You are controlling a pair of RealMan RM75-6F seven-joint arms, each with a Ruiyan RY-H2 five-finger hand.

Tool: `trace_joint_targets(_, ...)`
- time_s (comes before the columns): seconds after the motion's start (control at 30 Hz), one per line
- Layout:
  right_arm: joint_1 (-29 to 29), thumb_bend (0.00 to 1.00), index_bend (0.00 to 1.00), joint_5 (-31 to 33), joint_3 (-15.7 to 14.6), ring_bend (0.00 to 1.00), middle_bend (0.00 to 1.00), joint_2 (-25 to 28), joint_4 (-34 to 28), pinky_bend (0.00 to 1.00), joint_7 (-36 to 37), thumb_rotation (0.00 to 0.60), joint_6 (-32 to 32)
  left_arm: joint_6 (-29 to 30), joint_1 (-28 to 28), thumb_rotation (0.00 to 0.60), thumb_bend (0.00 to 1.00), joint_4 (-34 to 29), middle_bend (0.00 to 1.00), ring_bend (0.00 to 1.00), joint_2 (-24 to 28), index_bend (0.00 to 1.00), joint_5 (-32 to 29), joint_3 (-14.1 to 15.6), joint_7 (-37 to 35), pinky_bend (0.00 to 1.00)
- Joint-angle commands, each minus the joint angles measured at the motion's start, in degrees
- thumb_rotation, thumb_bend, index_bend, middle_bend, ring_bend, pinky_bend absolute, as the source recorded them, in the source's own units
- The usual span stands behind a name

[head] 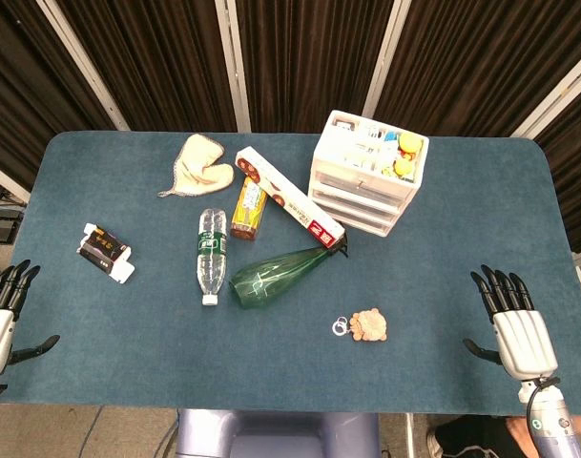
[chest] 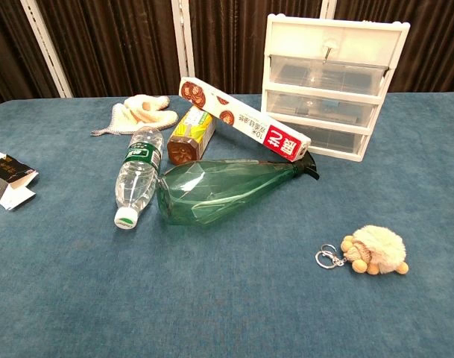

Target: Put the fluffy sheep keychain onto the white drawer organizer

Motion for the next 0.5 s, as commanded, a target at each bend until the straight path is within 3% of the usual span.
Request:
trace_joint_targets(0.03, 0.0, 0.07, 0.00, 0.0, 0.0, 0.00, 0.00, 0.0, -0.1, 0.00, 0.0, 0.600, 0.0, 0.0, 0.0, 0.600, 0.08, 0.0, 0.00, 0.00, 0.0, 0.00, 0.0, 0.0, 0.0, 0.00)
trace_joint_targets(0.5, 0.0, 0.07, 0.00, -1.0, 0.0, 0.00, 0.00, 0.3, -2.1, 0.00, -0.4, 0.600, 0.7, -0.1, -0.1, 0.600, 0.08, -0.1, 0.00, 0.00, 0.0, 0.00, -0.1, 0.0, 0.0, 0.00)
